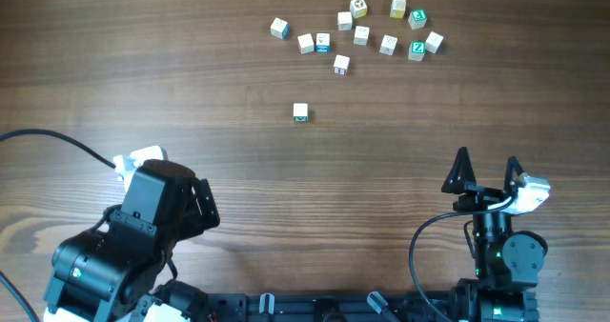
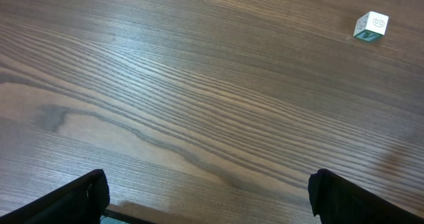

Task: Form a horizontal line
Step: 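Retract the left arm back toward its base, then reach the right gripper forward to the block cluster, then lower the right gripper over the white block with engraved 9, then grasp the 9 block and carry it beside the 6 block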

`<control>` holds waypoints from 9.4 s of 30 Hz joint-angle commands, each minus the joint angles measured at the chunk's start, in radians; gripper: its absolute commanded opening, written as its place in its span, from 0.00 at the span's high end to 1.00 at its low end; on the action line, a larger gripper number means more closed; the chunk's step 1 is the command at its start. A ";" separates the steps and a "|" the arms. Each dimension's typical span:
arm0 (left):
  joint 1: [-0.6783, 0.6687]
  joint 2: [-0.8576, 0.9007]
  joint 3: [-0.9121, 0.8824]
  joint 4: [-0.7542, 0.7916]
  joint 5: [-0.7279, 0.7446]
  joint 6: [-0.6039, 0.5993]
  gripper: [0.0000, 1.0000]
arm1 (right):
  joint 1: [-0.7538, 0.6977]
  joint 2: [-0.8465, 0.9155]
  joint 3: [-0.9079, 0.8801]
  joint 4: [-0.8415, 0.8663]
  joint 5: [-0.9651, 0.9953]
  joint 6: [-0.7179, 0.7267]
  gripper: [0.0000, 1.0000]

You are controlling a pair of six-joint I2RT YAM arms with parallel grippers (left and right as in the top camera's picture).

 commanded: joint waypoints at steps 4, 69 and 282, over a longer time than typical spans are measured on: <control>0.008 -0.002 -0.005 0.002 -0.017 -0.013 0.00 | 0.003 -0.005 -0.001 0.005 0.011 0.007 0.00; 0.008 -0.002 -0.005 0.002 -0.017 -0.013 0.00 | 0.003 0.309 0.391 -0.224 -0.371 0.203 0.01; 0.008 -0.002 -0.005 0.002 -0.017 -0.013 0.00 | 0.520 2.262 1.682 -0.491 0.146 0.213 0.79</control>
